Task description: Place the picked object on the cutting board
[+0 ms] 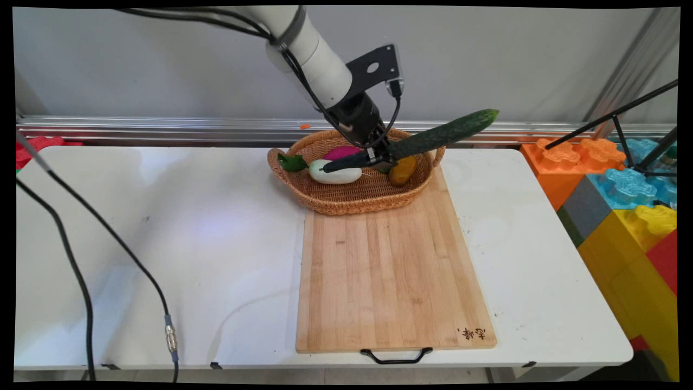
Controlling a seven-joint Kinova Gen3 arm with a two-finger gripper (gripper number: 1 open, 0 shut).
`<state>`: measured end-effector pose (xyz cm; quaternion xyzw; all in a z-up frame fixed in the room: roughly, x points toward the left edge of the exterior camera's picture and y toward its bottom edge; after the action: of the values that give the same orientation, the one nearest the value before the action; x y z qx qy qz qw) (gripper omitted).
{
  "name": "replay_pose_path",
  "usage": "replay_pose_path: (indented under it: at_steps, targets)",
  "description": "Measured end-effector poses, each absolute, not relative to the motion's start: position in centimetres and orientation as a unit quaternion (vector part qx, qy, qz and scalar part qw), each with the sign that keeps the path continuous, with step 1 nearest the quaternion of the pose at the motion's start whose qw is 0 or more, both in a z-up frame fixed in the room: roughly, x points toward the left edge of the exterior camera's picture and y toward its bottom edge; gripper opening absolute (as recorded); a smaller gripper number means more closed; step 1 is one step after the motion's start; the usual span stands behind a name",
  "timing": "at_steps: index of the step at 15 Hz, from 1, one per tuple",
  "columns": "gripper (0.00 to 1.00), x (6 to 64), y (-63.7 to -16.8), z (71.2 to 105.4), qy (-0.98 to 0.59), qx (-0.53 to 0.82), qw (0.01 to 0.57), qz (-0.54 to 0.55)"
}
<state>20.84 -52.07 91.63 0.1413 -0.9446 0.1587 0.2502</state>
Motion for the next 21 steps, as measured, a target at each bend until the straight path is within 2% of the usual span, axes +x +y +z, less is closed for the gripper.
replay_pose_path:
  at_steps: [4,9,14,21]
  targets:
    - [0.0,19.7,-49.0,92.8,-0.948,0.148,0.247,0.136]
    - [0.0,18.9,-46.0,92.1,-0.953,0.163,0.231,0.11]
    - [0.0,18.6,-44.2,88.9,-0.956,0.173,0.212,0.103]
    - [0.0,17.9,-44.7,83.4,-0.957,0.18,0.196,0.112]
